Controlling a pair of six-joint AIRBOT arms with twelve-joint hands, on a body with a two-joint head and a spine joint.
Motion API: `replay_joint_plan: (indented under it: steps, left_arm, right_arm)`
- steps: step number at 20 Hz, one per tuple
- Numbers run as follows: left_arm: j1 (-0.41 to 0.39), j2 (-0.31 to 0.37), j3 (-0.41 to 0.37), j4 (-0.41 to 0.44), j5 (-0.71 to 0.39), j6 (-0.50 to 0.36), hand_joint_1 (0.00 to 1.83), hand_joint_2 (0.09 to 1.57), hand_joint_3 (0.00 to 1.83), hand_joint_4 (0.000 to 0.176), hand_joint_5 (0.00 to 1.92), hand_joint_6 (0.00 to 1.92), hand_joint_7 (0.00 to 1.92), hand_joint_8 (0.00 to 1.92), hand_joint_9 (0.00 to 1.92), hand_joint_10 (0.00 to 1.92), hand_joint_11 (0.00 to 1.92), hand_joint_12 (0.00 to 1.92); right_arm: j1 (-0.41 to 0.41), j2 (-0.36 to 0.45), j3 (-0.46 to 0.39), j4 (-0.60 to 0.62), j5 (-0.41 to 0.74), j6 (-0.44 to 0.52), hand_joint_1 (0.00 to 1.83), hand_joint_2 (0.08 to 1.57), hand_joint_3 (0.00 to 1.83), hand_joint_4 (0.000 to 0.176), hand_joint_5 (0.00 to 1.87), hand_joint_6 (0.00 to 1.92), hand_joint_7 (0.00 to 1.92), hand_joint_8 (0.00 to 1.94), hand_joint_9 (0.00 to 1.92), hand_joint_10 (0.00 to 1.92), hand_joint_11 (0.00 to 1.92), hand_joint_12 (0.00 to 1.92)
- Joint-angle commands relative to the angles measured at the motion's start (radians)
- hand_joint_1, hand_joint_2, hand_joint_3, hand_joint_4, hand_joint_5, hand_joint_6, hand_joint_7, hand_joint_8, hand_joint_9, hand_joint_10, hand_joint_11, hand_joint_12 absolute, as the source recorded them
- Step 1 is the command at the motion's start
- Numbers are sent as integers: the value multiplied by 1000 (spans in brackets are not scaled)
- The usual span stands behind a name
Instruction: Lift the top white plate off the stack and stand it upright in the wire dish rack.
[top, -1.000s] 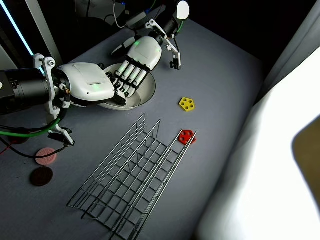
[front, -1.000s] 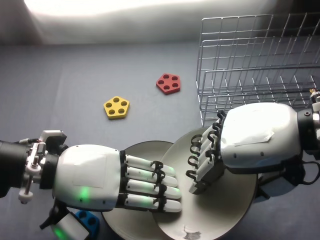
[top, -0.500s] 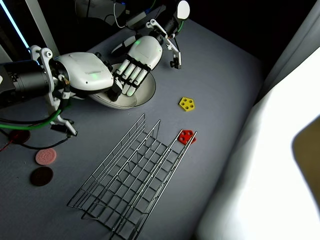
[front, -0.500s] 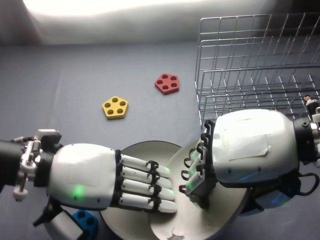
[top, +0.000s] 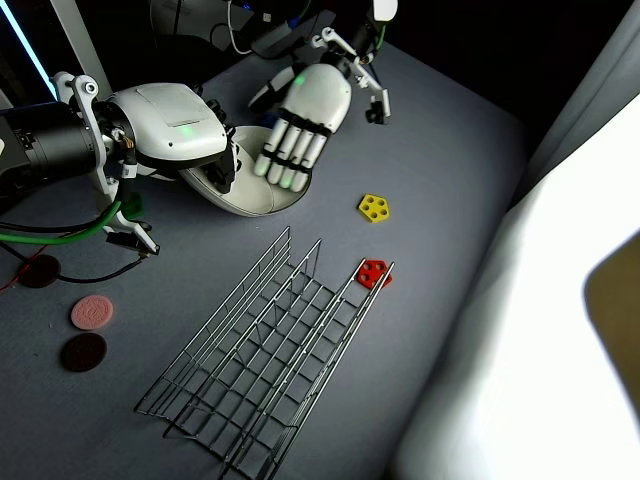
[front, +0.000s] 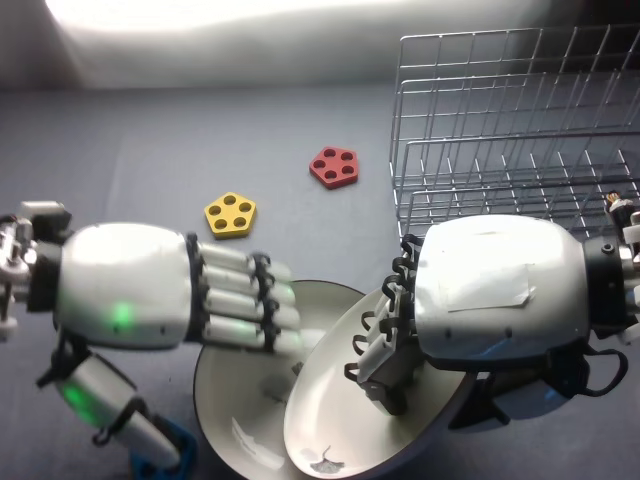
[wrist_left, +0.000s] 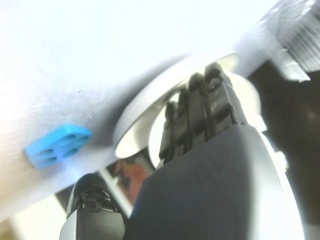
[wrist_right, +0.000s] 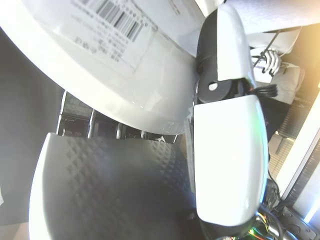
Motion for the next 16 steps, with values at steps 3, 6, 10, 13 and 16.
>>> replay_joint_plan:
  steps: [3, 6, 10, 13, 16]
  left_arm:
    - [-19, 24, 6, -100, -96, -10, 17, 1017, 0, 0, 125, 7, 156, 7, 147, 8, 147, 20]
    - [-20, 46, 15, -120, -118, -12, 20, 1018, 0, 0, 134, 7, 172, 9, 161, 11, 148, 19]
    - [-19, 65, 55, -124, -145, -24, 0, 1018, 0, 0, 109, 1, 141, 3, 129, 4, 126, 9]
    - [-19, 68, 113, -120, -161, -31, 0, 1019, 1, 0, 112, 2, 139, 2, 130, 4, 129, 10]
    - [-19, 70, 172, -103, -180, -36, 4, 1022, 2, 0, 110, 1, 139, 1, 126, 1, 127, 9]
  right_arm:
    - [9, 10, -1, 32, 47, 11, 1379, 1098, 1, 0, 912, 1149, 1007, 827, 1015, 967, 1335, 122]
    - [10, 11, -1, 32, 47, 11, 1379, 1083, 0, 0, 955, 1097, 1051, 763, 1039, 934, 1329, 111]
    - [16, 18, 0, 54, 63, 11, 1382, 1069, 0, 0, 983, 1052, 1092, 708, 1063, 888, 1333, 97]
    - [24, 27, 5, 98, 102, 19, 1383, 1068, 0, 0, 986, 1044, 1087, 707, 1074, 880, 1336, 77]
    - [31, 34, 15, 144, 143, 48, 1399, 1082, 0, 0, 953, 1077, 1019, 767, 1046, 908, 1079, 737]
